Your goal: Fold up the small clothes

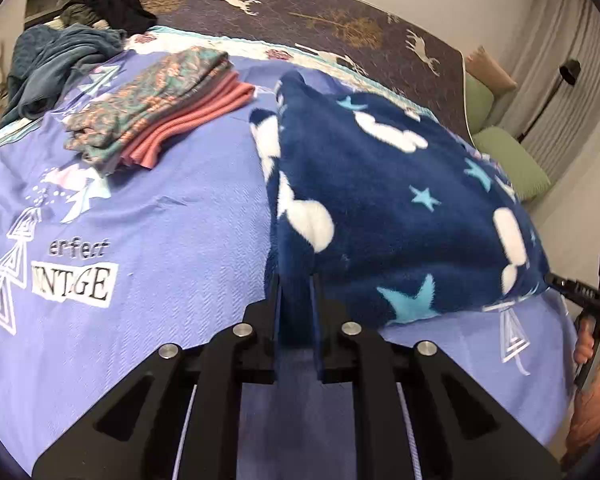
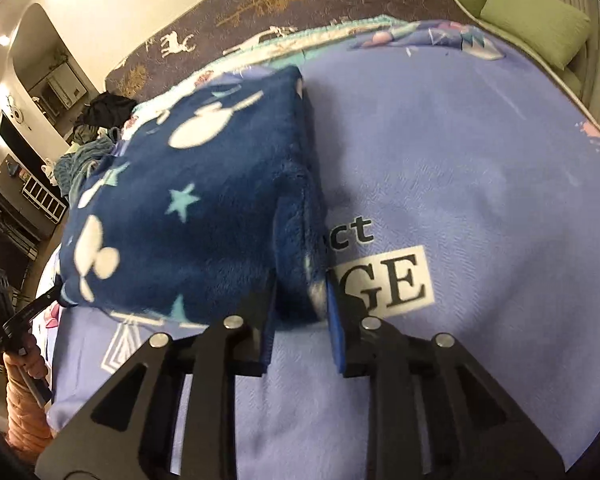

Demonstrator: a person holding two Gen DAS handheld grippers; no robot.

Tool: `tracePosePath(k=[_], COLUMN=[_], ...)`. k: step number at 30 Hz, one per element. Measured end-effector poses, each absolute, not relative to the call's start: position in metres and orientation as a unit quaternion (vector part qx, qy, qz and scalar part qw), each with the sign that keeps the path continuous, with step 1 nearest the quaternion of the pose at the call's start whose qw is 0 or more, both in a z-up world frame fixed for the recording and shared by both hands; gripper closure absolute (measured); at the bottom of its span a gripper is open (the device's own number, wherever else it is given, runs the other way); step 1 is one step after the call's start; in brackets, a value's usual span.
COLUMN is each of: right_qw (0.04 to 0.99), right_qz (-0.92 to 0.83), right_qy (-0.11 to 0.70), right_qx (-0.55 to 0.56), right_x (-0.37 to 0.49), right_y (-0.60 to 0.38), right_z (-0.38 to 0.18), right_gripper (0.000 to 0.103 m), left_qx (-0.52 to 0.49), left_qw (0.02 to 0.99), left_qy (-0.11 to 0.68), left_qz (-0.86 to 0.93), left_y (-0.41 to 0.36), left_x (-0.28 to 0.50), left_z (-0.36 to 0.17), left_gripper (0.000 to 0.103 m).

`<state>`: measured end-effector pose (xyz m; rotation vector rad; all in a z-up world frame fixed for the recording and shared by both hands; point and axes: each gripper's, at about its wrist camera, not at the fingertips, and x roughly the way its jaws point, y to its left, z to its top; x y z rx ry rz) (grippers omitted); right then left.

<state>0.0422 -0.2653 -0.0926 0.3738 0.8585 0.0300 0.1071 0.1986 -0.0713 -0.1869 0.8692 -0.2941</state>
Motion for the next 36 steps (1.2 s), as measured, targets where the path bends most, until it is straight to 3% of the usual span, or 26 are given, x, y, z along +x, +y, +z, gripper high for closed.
tracePosePath(k=[5,7,12,15,20,27,36], right_qw=[0.913,0.919,0.916,0.899,0.915,0.938,0.951], right_qz=[0.017,0.029,0.039,0.000,-0.029,-0.042,-0.013], right_qy=[0.376,0.361,0.368,0.415,0.396,0.344,0.308], right_qx=[0.157,0.158,0.153,0.138,0.064,0.022,0.014], right_x=[0.022,0.021,0.034,0.045,0.035,0.025,0.035], right_y=[-0.266,-0.261,-0.247,-0.244,-0.224,-0.198,-0.171], right_z=[-0.067,-0.059,-0.071,-0.101,-0.091,-0.058,-0.026], right_gripper=[0.078,0.078,0.078,0.083,0.082,0.077,0.066], left_qx=[-0.071,-0.051,0.039,0.018,0.007,0.017,0.048], left_qw=[0.918,0.924,0.911,0.904,0.904,0.930,0.926], left_qy=[0.356,0.338,0.384,0.406,0.405,0.334,0.337], left_qz=[-0.160,-0.173,-0.149,-0.133,-0.135,-0.151,-0.164], left_y=[0.186,0.171,0.128,0.132,0.136,0.119,0.096], left_x=[0.089,0.085,0.103,0.114,0.108,0.102,0.117], left_z=[-0.029,-0.019,-0.057,-0.089,-0.070,-0.023,-0.040], left_gripper=[0.087,0.066,0.066,0.065,0.065,0.063,0.060])
